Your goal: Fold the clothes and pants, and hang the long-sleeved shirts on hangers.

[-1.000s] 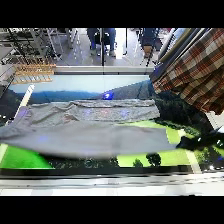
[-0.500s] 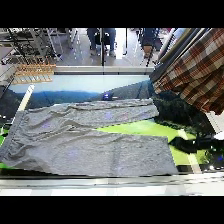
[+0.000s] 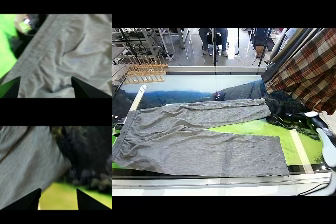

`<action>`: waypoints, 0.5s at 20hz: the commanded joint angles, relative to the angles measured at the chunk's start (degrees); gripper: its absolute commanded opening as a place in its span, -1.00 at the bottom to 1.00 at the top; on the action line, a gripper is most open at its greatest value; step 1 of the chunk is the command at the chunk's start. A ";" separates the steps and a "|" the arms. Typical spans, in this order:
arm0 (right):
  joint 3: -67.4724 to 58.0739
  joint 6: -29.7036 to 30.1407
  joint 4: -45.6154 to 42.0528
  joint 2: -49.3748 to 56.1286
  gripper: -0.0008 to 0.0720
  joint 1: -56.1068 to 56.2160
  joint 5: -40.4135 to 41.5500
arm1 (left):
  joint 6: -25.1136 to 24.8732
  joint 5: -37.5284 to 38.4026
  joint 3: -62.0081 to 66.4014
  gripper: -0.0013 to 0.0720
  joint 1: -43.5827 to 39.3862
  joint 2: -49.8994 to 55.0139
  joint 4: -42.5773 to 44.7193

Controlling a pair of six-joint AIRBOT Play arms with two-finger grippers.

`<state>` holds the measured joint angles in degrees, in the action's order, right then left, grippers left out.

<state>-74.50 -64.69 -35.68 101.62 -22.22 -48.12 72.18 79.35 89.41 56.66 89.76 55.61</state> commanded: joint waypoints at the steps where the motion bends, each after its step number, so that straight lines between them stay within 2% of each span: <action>1: -12.83 -4.48 0.90 12.11 0.39 3.54 -0.39 | 2.38 0.55 0.55 0.93 -1.18 -0.20 -4.70; 3: -17.27 -7.15 0.09 15.30 0.23 5.05 -0.24 | 2.38 1.79 0.55 0.93 -1.36 -0.20 -4.74; 4: -19.74 -9.18 -1.03 16.57 0.07 5.62 -0.61 | 2.36 2.29 0.55 0.93 -1.53 -0.20 -4.70; 6: -24.24 -10.84 -3.04 16.92 -0.91 5.95 -2.95 | 2.36 3.02 0.55 0.93 -1.55 -0.20 -4.72; 7: -26.62 -11.32 -4.37 15.82 -0.91 5.79 -4.96 | 2.38 3.63 0.55 0.93 -1.55 -0.20 -4.70; 8: -29.35 -12.55 -7.06 13.99 -0.91 5.79 -7.87 | 2.38 4.26 0.55 0.84 -1.55 -0.20 -4.68; 9: -32.63 -13.22 -11.34 11.32 -0.91 5.79 -11.50 | 2.38 4.90 0.55 0.54 -1.55 -0.20 -4.66; 10: -35.93 -13.03 -16.00 8.24 -0.91 5.86 -15.89 | 2.38 5.38 0.55 0.41 -1.55 -0.20 -4.66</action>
<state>-102.61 -75.37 -42.78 114.04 -16.71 -55.42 74.43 82.91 89.89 55.18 89.60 51.29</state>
